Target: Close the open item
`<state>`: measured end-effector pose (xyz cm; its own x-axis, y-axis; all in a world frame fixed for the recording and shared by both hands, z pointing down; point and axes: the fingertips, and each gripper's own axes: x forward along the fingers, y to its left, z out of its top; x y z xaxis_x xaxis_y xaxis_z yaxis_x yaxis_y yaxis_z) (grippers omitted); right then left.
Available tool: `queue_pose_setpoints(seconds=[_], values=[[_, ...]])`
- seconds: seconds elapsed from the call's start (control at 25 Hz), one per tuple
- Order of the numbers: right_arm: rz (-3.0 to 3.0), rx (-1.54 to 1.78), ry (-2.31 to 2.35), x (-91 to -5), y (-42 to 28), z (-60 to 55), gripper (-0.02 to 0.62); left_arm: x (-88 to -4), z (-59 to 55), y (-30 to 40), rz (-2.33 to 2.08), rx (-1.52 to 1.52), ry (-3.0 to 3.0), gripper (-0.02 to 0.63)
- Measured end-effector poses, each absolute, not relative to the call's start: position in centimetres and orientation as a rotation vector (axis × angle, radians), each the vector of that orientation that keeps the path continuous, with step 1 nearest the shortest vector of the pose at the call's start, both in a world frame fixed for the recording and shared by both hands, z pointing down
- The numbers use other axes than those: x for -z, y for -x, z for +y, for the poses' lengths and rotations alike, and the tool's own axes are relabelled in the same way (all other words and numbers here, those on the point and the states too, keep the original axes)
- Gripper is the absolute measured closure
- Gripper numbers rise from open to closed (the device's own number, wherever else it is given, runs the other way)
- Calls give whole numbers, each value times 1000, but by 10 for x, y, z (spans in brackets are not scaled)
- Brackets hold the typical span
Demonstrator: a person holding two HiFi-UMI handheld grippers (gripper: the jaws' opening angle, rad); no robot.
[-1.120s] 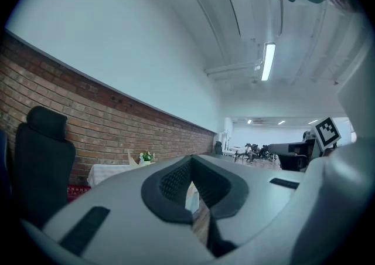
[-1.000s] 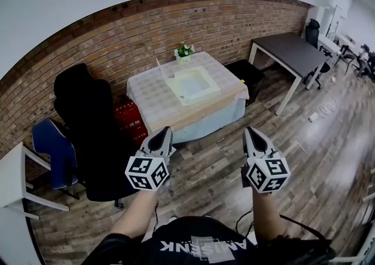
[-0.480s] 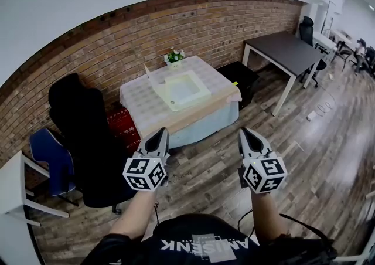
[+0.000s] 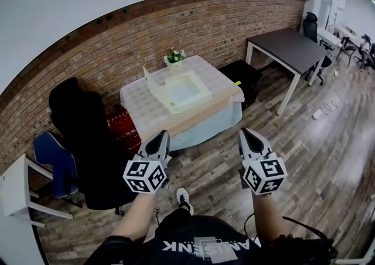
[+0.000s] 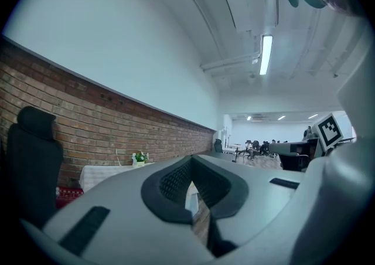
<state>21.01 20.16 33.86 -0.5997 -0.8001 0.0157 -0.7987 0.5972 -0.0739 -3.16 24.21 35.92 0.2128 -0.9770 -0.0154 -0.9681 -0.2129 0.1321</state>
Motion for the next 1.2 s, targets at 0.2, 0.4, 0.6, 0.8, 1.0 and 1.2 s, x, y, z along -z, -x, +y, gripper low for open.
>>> queue_pose_setpoints(seconds=[0.2, 0.4, 0.6, 0.8, 1.0, 1.2], values=[[2776, 109, 1409, -337, -199, 167, 552, -362, 204, 48, -1922, 172, -2357, 594], [2790, 111, 1417, -337, -178, 128, 552, -368, 161, 71, -1926, 183, -2329, 594], [2796, 125, 1422, -341, -156, 83, 552, -369, 116, 93, -1934, 177, -2334, 594], [2813, 150, 1424, -344, -129, 39, 552, -373, 75, 121, -1956, 170, -2309, 594], [2844, 140, 1431, -347, -101, 2, 552, -382, 42, 153, -1965, 162, -2269, 594], [2858, 153, 1445, -348, -73, -32, 552, -380, 9, 185, -1970, 171, -2255, 594]])
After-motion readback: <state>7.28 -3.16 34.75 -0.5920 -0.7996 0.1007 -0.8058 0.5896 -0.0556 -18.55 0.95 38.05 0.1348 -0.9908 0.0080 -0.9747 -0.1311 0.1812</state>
